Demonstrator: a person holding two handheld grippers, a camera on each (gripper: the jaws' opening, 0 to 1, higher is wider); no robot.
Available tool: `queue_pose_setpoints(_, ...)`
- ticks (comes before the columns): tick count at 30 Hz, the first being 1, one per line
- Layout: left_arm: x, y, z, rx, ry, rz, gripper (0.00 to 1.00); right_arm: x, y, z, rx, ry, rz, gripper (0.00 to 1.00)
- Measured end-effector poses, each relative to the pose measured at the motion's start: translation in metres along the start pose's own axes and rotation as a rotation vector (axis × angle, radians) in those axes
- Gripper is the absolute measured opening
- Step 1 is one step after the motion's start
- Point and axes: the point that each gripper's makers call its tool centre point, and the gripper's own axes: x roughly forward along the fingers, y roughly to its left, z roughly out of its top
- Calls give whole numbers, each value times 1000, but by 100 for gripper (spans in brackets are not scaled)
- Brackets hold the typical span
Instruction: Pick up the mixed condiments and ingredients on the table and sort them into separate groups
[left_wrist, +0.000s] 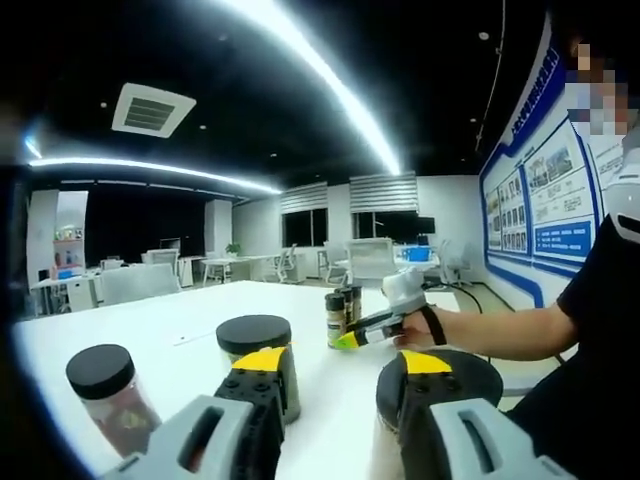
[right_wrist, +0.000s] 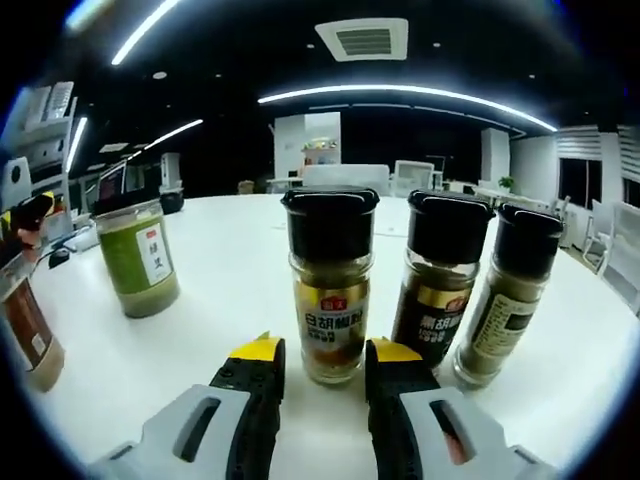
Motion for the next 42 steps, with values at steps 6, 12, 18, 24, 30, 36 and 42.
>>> queue_pose_setpoints(6, -4, 0, -1, 5, 2, 3, 44, -11, 2, -1, 9, 18, 7, 36)
queue_pose_setpoints(12, -7, 4, -3, 3, 7, 12, 44, -23, 4, -4, 21, 30, 20, 37)
queue_pose_setpoints(18, -10, 5, -2, 5, 8, 17, 44, -30, 5, -6, 30, 25, 30, 37)
queue_pose_setpoints(24, -15, 9, -4, 4, 13, 30, 44, -36, 10, -7, 35, 21, 41, 37)
queue_pose_setpoints(30, -18, 12, -5, 4, 13, 38, 44, -40, 11, -8, 33, 21, 46, 37)
queue_pose_setpoints(36, -20, 13, -7, 5, 19, 40, 44, -44, 16, -4, 33, 5, 60, 38)
queue_pose_setpoints(42, -23, 17, -9, 4, 22, 52, 44, -47, 25, -4, 4, 9, 84, 38)
